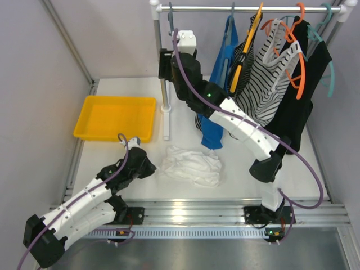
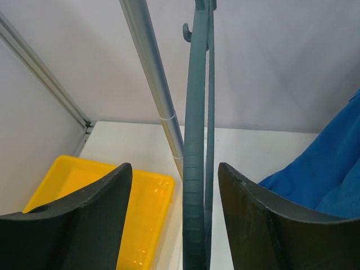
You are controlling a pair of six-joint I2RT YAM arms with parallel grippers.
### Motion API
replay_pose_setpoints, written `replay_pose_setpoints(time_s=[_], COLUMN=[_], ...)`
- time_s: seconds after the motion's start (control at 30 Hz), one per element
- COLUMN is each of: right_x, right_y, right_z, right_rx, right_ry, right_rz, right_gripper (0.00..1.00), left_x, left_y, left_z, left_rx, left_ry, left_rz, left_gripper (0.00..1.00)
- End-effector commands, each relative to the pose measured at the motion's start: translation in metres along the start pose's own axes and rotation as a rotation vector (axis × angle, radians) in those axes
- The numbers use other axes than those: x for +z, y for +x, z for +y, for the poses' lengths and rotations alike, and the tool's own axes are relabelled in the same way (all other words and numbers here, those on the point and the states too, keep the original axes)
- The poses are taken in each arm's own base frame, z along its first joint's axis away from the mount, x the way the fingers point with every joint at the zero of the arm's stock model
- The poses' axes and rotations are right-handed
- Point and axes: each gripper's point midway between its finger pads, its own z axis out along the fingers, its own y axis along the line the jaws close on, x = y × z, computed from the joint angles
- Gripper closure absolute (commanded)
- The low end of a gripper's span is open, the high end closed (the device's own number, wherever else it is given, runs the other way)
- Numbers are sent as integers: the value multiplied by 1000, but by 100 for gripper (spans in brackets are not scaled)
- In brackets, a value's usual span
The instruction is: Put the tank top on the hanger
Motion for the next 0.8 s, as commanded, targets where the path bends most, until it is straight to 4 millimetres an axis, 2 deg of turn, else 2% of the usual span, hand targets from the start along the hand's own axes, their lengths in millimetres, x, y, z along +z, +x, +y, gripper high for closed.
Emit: replay_pose_setpoints(time_s=[0.0,0.2,0.53,0.77], right_x=[-11,-6,-12,-13], right_y=[-26,-24,-21,-29], right_z=[-13,-25,-23,-27], right_rx=[4,7,-64,-81], right_ry=[-16,-51,-116,-116], right_rz=[-23,18,53,37], right_gripper=[39,51,51,53], left_x=[0,0,0,-1], left_y=[-6,-6,-6,-7], left_z=[-4,-4,-5,-3], left_rx=[10,4,3,2], left_ry=[19,23,24,20], left_rz=[-31,-31,-31,-35], left_gripper=[90,90,90,90])
